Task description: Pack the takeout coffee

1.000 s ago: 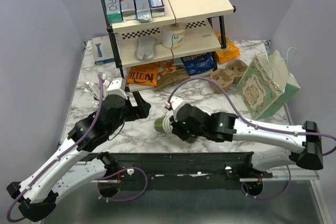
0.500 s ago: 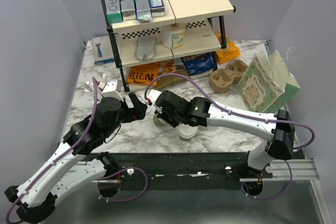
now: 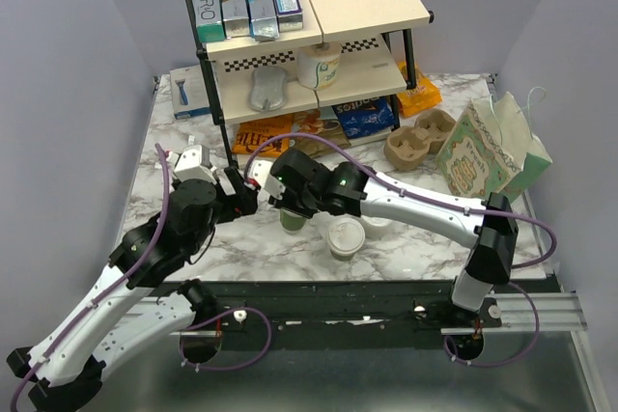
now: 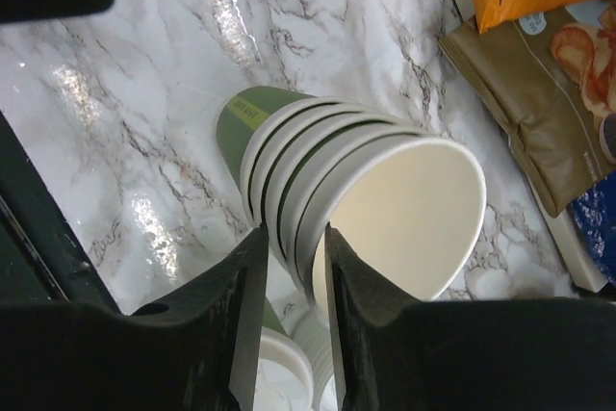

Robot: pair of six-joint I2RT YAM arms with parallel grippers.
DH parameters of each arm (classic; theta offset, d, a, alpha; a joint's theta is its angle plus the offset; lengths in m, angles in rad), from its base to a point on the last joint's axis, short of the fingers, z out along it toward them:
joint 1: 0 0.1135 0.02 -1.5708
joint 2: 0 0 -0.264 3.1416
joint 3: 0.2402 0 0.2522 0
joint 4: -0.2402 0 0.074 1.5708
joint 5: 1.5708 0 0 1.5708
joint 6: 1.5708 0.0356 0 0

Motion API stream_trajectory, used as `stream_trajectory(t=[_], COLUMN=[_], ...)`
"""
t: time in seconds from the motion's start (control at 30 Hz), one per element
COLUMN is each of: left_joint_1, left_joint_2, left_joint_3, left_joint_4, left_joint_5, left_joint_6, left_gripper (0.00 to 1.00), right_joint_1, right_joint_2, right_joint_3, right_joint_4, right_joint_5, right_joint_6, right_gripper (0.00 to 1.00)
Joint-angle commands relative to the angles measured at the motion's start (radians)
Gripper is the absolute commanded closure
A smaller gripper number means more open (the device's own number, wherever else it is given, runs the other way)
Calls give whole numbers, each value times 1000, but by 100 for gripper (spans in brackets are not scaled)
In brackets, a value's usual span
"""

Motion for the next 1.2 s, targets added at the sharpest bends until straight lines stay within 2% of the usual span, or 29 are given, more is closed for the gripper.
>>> stream_trajectory(t=[0.0, 0.17, 0.27, 0.37, 0.53, 1.0, 1.17], left_joint_1=[-4, -4, -4, -4, -4, -4, -4], left_joint_2=[-34, -64, -67, -64, -64, -55, -51], left_joint_3=[29, 34, 37, 38, 28, 19, 22], left_joint_4=[-61, -91, -101, -104, -100, -89, -86], left_joint_5=[-33, -71, -82, -88, -92, -75, -70], left_joint_6=[-7, -21, -22, -22, -30, -36, -36], left_gripper=[1, 1, 1, 1, 1, 1, 1], right_joint_1=[-9, -14, -14, -14, -13, -45, -48], right_joint_2=[60, 57, 43, 35, 55, 146, 143], right_joint_3=[59, 60, 22, -18, 3, 91, 96], right_joint_4=[12, 3, 13, 50, 121, 176, 187], right_joint_5=[39, -29, -59, -31, 96, 184, 187], right_joint_6=[-42, -25, -19, -31, -51, -146, -148], right_gripper=[58, 57, 61, 70, 73, 70, 65])
